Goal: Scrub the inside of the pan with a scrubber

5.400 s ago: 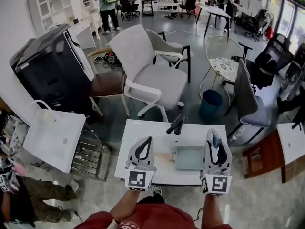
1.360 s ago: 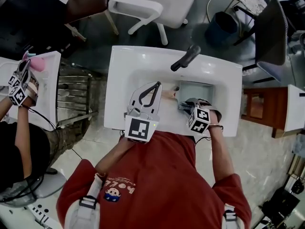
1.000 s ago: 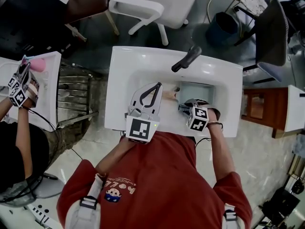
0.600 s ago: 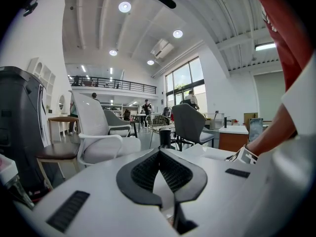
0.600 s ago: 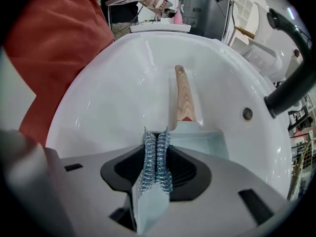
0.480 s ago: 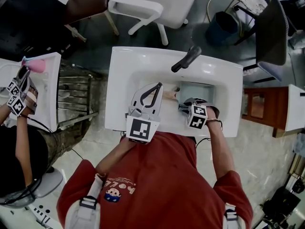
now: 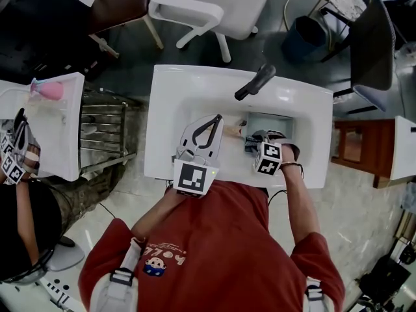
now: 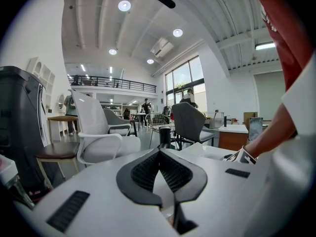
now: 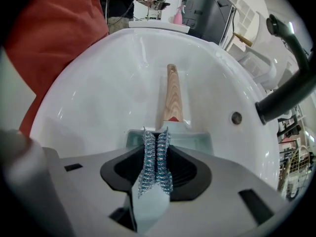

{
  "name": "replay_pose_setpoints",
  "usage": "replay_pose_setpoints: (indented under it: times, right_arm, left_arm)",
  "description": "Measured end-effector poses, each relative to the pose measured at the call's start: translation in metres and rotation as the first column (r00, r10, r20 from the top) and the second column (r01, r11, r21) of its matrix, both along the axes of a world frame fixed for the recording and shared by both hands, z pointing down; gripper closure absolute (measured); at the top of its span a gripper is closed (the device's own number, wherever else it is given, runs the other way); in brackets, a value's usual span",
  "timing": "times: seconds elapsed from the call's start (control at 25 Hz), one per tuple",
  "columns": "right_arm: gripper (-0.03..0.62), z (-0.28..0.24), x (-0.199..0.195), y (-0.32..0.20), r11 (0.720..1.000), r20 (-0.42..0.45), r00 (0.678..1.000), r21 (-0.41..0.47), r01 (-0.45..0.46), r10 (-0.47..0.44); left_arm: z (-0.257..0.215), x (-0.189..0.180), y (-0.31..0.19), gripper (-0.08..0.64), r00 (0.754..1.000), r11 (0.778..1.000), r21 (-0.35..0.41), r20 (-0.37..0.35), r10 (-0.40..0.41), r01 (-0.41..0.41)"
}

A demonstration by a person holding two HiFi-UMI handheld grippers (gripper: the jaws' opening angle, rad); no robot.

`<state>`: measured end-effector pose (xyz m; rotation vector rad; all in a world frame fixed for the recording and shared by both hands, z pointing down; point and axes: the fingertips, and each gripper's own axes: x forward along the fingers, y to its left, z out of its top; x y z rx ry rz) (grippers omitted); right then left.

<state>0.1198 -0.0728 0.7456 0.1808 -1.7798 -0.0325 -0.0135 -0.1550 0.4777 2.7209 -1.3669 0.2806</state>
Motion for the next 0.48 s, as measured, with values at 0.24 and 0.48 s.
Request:
replay_pose_setpoints:
  times: [0.24,0.48]
  right_arm:
    - [0.434,-0.001,0.001,-0.024,0.996,0.007,1.0,0.083,-0.03,0.029]
    - [0.434,0.003,0.0,-0.042,0.987,0.009,0.999,0.156,-0.039,0.038]
  left_arm:
    - [0.001,0.002,0.0,0.546,1.0,1.0,0.013,0.014,0.009,-0.01]
    - [0.005,0.001,0.001,0.546,1.0,1.0,0.009,0.023,0.013,-0.013]
